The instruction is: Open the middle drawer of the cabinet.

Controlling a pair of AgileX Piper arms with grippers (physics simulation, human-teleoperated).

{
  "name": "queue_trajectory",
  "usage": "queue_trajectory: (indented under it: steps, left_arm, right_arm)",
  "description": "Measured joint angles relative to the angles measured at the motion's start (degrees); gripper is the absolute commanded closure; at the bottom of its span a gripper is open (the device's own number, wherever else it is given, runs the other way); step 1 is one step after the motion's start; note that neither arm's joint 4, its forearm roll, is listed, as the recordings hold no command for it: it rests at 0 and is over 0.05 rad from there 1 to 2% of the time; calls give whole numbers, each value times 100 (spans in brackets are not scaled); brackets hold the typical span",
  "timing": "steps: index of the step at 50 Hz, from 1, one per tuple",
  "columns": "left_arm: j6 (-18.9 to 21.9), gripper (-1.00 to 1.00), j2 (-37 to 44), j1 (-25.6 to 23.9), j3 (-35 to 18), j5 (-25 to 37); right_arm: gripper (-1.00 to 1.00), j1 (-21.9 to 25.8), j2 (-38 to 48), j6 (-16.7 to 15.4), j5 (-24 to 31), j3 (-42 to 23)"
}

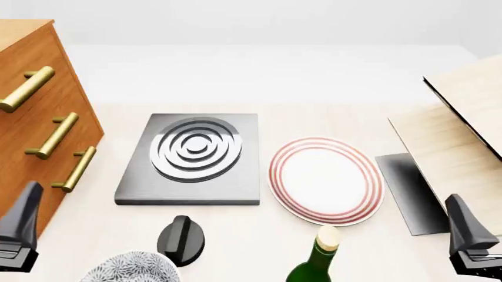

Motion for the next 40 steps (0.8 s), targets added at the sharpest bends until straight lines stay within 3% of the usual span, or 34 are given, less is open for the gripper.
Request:
queue_trajectory:
  steps: [19, 40]
  left_arm:
    - [1012, -100, 84, -231, -504, 171]
    - [2116, -100, 479, -474, -566, -108]
  right_arm:
    - [-100, 0, 1, 0, 0, 0]
    - [-100, 0, 1, 0, 0, 0]
